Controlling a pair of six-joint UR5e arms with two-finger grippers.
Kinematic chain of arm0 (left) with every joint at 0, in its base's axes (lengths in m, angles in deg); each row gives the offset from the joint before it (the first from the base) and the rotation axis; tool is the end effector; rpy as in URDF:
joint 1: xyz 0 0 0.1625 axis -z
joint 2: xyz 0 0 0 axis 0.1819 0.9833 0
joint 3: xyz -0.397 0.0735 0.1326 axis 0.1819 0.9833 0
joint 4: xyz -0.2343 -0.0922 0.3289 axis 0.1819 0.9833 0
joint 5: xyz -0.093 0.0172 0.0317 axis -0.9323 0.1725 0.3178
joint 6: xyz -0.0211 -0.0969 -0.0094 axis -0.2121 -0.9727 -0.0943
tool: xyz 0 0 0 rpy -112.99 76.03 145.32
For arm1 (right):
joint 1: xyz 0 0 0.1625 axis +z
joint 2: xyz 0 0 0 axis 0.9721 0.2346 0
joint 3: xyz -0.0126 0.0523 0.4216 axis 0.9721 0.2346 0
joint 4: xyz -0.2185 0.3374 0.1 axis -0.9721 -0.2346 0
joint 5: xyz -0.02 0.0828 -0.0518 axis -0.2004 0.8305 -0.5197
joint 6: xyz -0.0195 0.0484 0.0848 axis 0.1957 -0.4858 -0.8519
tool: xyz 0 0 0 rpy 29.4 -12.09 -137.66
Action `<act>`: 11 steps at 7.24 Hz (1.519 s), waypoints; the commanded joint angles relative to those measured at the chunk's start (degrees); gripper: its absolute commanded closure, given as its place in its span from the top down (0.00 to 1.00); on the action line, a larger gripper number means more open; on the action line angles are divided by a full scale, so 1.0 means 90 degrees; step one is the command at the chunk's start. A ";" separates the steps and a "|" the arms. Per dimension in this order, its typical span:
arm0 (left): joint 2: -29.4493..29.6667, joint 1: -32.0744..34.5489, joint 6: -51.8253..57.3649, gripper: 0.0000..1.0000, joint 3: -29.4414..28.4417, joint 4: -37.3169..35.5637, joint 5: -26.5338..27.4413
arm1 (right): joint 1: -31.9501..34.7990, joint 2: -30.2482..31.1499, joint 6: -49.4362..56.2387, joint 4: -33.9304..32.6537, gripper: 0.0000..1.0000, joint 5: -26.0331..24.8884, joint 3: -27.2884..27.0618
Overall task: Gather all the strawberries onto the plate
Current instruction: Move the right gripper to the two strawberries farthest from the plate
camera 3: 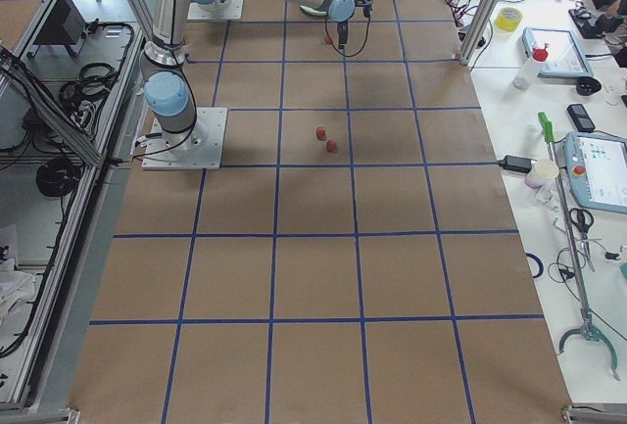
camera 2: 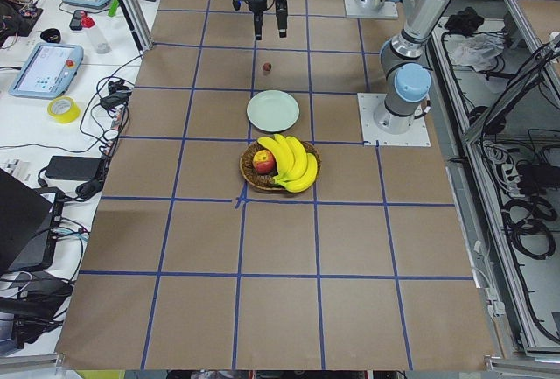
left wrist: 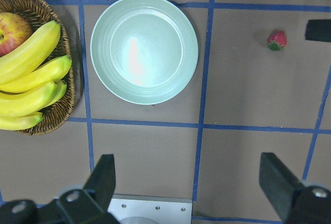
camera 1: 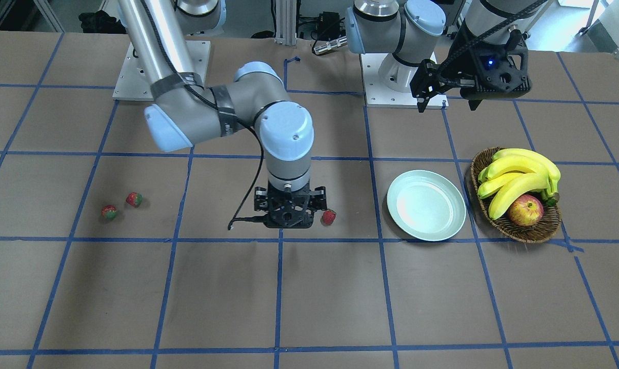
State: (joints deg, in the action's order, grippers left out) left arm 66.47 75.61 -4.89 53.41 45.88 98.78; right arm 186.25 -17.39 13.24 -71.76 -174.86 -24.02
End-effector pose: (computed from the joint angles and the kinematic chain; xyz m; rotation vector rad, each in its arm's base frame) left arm -0.0973 -0.4517 0.5003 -0.0800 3.0878 0.1190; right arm 0.3388 -0.5433 0.2717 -0.0635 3.1336 0.0317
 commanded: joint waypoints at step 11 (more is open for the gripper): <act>-0.0002 0.0015 -0.0003 1.00 0.0037 -0.0014 0.0000 | -0.3422 0.1383 0.2764 -0.2245 0.90 -0.0388 -0.3511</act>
State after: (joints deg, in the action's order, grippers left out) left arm 66.53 75.69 -4.92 53.74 45.75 98.77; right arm 157.06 -4.99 37.84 -90.64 -178.59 -54.17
